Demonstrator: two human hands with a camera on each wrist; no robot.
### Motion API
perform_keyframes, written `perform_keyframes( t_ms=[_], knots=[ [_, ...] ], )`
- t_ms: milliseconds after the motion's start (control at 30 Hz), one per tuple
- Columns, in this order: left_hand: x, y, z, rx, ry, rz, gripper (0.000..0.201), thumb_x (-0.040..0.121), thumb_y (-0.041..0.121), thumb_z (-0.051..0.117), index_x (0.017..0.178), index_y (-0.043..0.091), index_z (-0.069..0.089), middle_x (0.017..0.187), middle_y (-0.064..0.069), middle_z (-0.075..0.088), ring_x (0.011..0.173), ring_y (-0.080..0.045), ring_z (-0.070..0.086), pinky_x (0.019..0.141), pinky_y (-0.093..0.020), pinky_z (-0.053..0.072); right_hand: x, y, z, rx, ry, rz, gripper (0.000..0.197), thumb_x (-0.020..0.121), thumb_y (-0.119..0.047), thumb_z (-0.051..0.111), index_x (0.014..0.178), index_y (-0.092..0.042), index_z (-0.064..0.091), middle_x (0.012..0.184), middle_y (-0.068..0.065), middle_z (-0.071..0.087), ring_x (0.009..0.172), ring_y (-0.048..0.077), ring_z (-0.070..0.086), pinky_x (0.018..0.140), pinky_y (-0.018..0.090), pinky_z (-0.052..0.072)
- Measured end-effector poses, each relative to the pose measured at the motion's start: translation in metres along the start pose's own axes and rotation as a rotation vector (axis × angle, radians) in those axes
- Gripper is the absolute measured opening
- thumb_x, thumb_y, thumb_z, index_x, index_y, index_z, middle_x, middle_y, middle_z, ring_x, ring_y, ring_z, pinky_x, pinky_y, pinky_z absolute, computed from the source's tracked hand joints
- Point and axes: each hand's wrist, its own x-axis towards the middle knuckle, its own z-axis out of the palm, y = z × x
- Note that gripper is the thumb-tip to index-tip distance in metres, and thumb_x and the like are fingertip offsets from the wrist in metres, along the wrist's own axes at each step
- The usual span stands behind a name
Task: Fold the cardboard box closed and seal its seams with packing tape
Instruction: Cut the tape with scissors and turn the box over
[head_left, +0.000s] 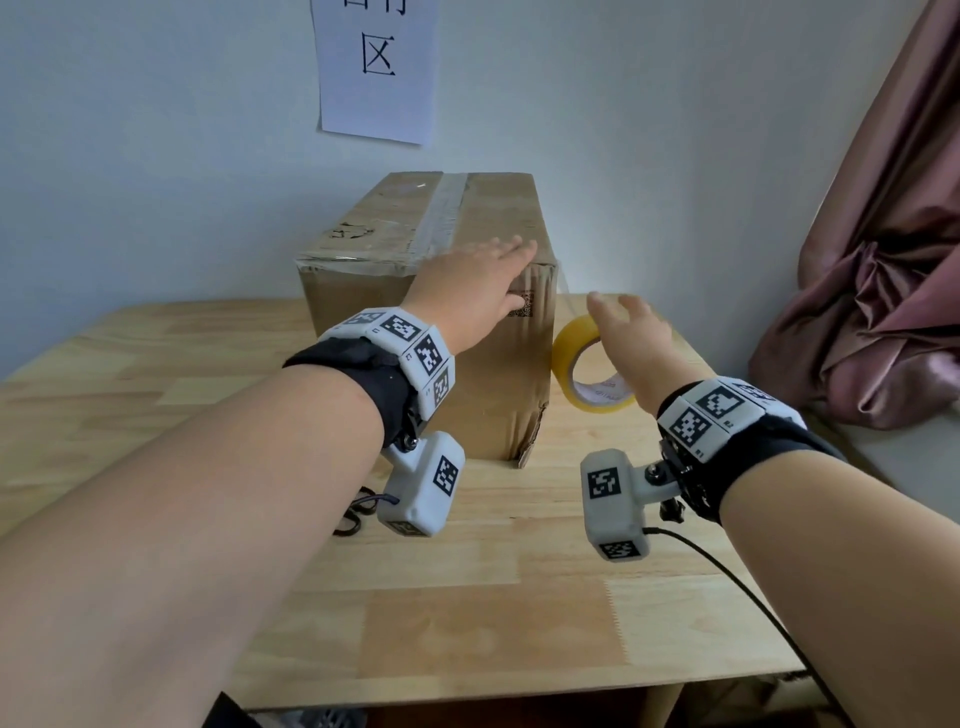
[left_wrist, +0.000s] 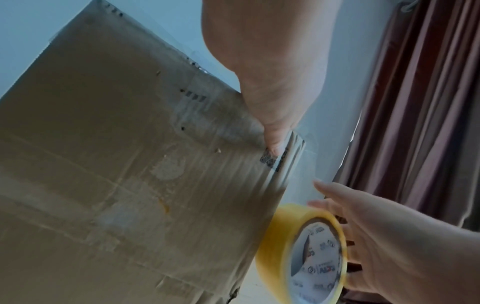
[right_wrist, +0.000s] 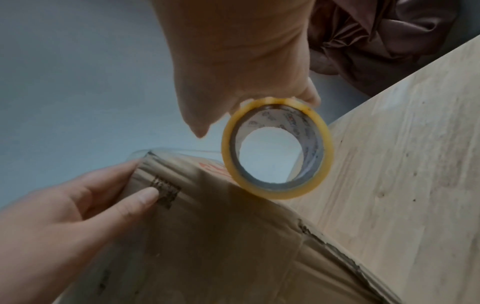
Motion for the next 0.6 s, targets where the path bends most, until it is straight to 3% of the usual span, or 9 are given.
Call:
perform_keyframes(
  t_ms=[67, 133, 167, 233, 300, 400, 467, 533, 600],
  knots=[
    [-0.002, -0.004, -0.003, 0.033, 0.007, 0.032, 0.059, 0.099, 0.035, 0.041, 0.151, 0.019, 0.016, 0.158, -0.002, 0.014, 0.145, -0.020, 0.016, 0.117, -0.036, 0.014, -0.011, -0.008, -0.003, 0.048, 0.187, -0.142, 0.050, 0.091, -0.049, 0.045, 0.132, -0.020, 0.047, 0.129, 0.009, 0.046, 0.120, 0.028, 0.045, 0.102, 0.043, 0.038],
    [-0.011, -0.014, -0.005, 0.031, 0.050, 0.028, 0.057, 0.099, 0.035, 0.042, 0.150, 0.019, 0.020, 0.158, -0.003, 0.015, 0.146, -0.019, 0.014, 0.118, -0.035, 0.007, -0.028, -0.020, 0.000, 0.092, 0.327, -0.377, 0.025, 0.091, -0.034, 0.051, 0.108, -0.016, 0.055, 0.101, 0.000, 0.052, 0.098, 0.019, 0.051, 0.089, 0.037, 0.044],
    [-0.019, -0.021, -0.006, 0.015, 0.076, 0.015, 0.056, 0.099, 0.034, 0.042, 0.149, 0.020, 0.022, 0.158, -0.003, 0.015, 0.146, -0.019, 0.014, 0.117, -0.034, 0.005, -0.038, -0.026, 0.003, 0.112, 0.304, -0.475, 0.014, 0.091, -0.029, 0.052, 0.097, -0.017, 0.055, 0.087, -0.004, 0.052, 0.083, 0.015, 0.051, 0.078, 0.033, 0.046],
    [-0.039, -0.035, -0.005, -0.012, 0.131, 0.006, 0.053, 0.099, 0.034, 0.042, 0.148, 0.021, 0.027, 0.158, -0.002, 0.016, 0.146, -0.018, 0.013, 0.117, -0.033, 0.002, -0.054, -0.037, 0.017, 0.128, 0.159, -0.594, 0.010, 0.090, -0.024, 0.055, 0.084, -0.018, 0.052, 0.067, -0.009, 0.048, 0.061, 0.009, 0.044, 0.060, 0.026, 0.041],
    [-0.065, -0.049, 0.001, -0.040, 0.176, 0.012, 0.051, 0.098, 0.031, 0.044, 0.146, 0.021, 0.031, 0.158, -0.002, 0.017, 0.146, -0.018, 0.012, 0.117, -0.031, -0.001, -0.067, -0.046, 0.040, 0.074, 0.019, -0.665, 0.013, 0.089, -0.022, 0.057, 0.078, -0.017, 0.052, 0.060, -0.010, 0.047, 0.054, 0.006, 0.041, 0.055, 0.023, 0.036],
    [-0.107, -0.071, 0.022, -0.034, 0.226, 0.014, 0.047, 0.095, 0.023, 0.051, 0.140, 0.014, 0.043, 0.156, -0.011, 0.022, 0.144, -0.026, 0.021, 0.118, -0.036, 0.008, -0.082, -0.050, 0.086, -0.153, -0.284, -0.683, 0.012, 0.090, -0.021, 0.055, 0.088, -0.013, 0.064, 0.070, -0.006, 0.056, 0.065, 0.010, 0.050, 0.063, 0.023, 0.039],
    [-0.134, -0.085, 0.043, -0.036, 0.216, -0.044, 0.044, 0.093, 0.020, 0.054, 0.136, 0.012, 0.048, 0.154, -0.013, 0.026, 0.141, -0.029, 0.028, 0.117, -0.040, 0.018, -0.089, -0.045, 0.118, -0.347, -0.475, -0.647, 0.022, 0.091, -0.017, 0.049, 0.096, -0.007, 0.068, 0.083, 0.002, 0.063, 0.074, 0.017, 0.055, 0.066, 0.025, 0.044],
    [-0.157, -0.094, 0.061, -0.073, 0.162, -0.147, 0.041, 0.093, 0.019, 0.054, 0.134, 0.012, 0.051, 0.153, -0.011, 0.028, 0.139, -0.030, 0.031, 0.115, -0.040, 0.022, -0.097, -0.042, 0.147, -0.453, -0.604, -0.602, 0.027, 0.092, -0.013, 0.044, 0.093, -0.003, 0.068, 0.087, 0.007, 0.065, 0.077, 0.023, 0.059, 0.066, 0.027, 0.047],
    [-0.174, -0.101, 0.077, -0.121, 0.112, -0.248, 0.039, 0.094, 0.017, 0.052, 0.133, 0.013, 0.052, 0.153, -0.010, 0.030, 0.137, -0.029, 0.033, 0.112, -0.040, 0.025, -0.105, -0.040, 0.172, -0.508, -0.668, -0.586, 0.025, 0.092, -0.011, 0.041, 0.081, -0.006, 0.063, 0.084, 0.007, 0.063, 0.080, 0.026, 0.058, 0.065, 0.026, 0.045]
  ],
)
